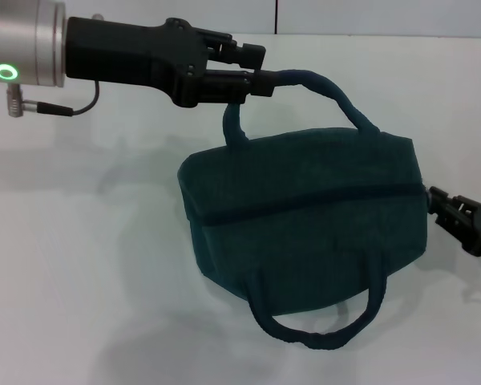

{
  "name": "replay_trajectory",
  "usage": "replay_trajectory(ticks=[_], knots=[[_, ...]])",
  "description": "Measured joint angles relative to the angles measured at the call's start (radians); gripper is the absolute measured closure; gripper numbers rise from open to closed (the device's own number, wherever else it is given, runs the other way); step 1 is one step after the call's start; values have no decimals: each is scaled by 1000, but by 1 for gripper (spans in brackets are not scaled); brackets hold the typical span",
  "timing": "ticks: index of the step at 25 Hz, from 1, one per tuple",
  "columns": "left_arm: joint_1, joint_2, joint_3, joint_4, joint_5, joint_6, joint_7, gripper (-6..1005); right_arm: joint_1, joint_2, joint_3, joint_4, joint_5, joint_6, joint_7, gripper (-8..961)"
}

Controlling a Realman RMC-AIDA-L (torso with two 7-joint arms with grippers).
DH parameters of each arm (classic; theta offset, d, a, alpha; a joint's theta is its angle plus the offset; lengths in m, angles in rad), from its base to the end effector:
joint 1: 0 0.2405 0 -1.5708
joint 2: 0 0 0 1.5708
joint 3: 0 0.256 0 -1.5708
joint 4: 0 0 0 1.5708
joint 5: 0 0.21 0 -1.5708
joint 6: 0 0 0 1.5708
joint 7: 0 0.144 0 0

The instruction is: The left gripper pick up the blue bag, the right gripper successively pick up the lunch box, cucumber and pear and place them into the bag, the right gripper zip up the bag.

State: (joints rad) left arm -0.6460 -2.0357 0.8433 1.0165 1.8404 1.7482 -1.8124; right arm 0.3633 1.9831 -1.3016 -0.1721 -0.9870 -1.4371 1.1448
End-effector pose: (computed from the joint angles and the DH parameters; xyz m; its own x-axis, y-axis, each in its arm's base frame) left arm -0.1548 0.3587 0.0581 0.8178 0.2752 0.5054 0.3178 -0.9481 0.0020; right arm 0.3185 0.2754 -0.0239 0.4258 -0.4389 -0.7912 -0.7666 -0.6395 -0.0577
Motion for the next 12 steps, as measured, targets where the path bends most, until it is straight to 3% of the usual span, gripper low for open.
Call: replay_trajectory(ticks=[7,12], knots=[[10,-1,0,0,-3,4,3,506,-12,-9,11,-8,-11,-18,-3,705],[18,-3,1,-1,-3,5,3,488,-41,-24,45,-17,-7,-56,-5,524]])
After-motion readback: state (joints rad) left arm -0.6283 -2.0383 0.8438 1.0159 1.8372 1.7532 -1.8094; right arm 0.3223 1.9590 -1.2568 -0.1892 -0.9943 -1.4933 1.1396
